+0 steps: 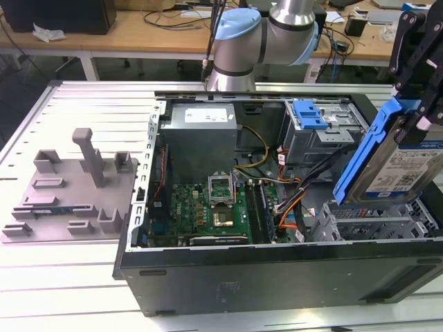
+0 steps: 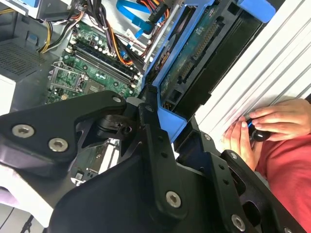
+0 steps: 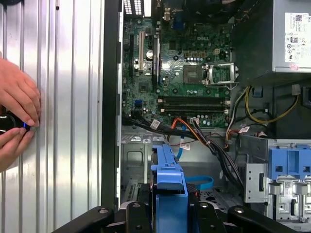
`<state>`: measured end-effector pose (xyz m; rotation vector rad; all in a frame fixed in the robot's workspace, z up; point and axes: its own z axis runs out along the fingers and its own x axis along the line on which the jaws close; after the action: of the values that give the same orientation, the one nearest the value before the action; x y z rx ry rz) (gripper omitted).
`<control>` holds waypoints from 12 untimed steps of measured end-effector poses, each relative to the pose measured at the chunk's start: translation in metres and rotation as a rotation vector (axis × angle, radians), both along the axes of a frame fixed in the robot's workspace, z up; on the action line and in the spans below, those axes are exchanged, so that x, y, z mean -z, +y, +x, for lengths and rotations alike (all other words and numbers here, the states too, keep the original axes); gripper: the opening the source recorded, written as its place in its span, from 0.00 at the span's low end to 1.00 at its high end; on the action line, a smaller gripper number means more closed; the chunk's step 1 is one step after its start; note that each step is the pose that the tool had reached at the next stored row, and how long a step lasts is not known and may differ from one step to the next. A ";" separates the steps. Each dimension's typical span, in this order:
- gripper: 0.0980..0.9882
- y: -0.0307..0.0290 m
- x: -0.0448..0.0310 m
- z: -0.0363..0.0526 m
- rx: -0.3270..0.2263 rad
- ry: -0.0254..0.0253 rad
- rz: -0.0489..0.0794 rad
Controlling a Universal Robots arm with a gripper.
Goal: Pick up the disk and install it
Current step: 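Insert the disk into the insertion slot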
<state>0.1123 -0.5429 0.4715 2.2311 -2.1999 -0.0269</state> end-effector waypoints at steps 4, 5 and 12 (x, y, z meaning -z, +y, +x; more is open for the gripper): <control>0.30 -0.0009 0.0019 0.0000 -0.001 0.0000 0.000; 0.30 -0.0009 0.0024 0.0000 -0.001 0.0000 0.000; 0.30 -0.0015 0.0071 0.0000 -0.002 0.0000 0.000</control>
<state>0.1123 -0.5444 0.4645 2.2329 -2.1982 -0.0268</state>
